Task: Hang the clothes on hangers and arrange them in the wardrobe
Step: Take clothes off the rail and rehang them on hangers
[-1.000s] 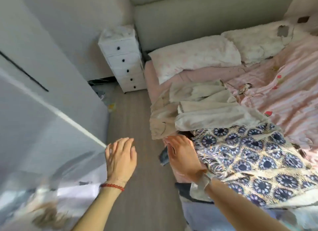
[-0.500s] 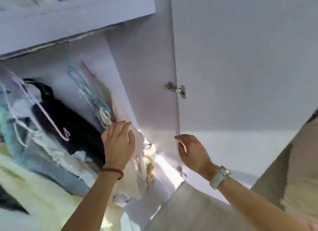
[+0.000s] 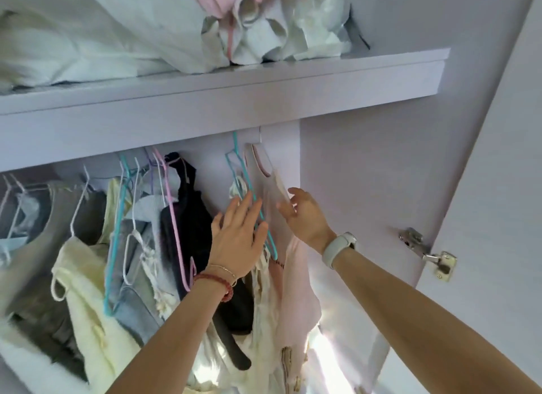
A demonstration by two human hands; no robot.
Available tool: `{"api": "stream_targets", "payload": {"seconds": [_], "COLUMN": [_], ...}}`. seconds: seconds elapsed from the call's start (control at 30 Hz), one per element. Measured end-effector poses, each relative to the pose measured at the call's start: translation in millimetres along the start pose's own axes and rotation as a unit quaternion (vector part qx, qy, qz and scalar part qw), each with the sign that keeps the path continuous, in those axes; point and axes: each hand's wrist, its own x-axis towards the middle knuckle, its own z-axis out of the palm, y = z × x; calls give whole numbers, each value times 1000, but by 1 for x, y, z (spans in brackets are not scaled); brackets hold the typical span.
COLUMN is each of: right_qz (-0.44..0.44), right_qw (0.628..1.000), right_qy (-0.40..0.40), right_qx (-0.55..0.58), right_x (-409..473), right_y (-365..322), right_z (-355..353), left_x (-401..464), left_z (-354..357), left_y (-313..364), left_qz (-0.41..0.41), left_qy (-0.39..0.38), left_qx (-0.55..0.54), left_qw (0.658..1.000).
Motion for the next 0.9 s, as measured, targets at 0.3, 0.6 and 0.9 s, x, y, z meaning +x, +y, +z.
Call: {"api": "stream_targets", "payload": {"seconds": [0.3, 0.6, 0.9], "right_qz": [-49, -92, -52], "right_qw": [987, 988, 983], "right_qy": [-19, 52, 94], "right_qx": [-150, -113, -151], "right_x": [73, 60, -68], "right_y": [11, 20, 83], "right_z": [-1, -26, -61], "left_x": [8, 4, 1], "left_z": [22, 26, 16], "left_y": [-18, -15, 30], "left_qz": [-11, -22, -35], "left_qy": [-10, -3, 90], "left_qx": [12, -23, -30], "left_qw": [1000, 999, 995]}}
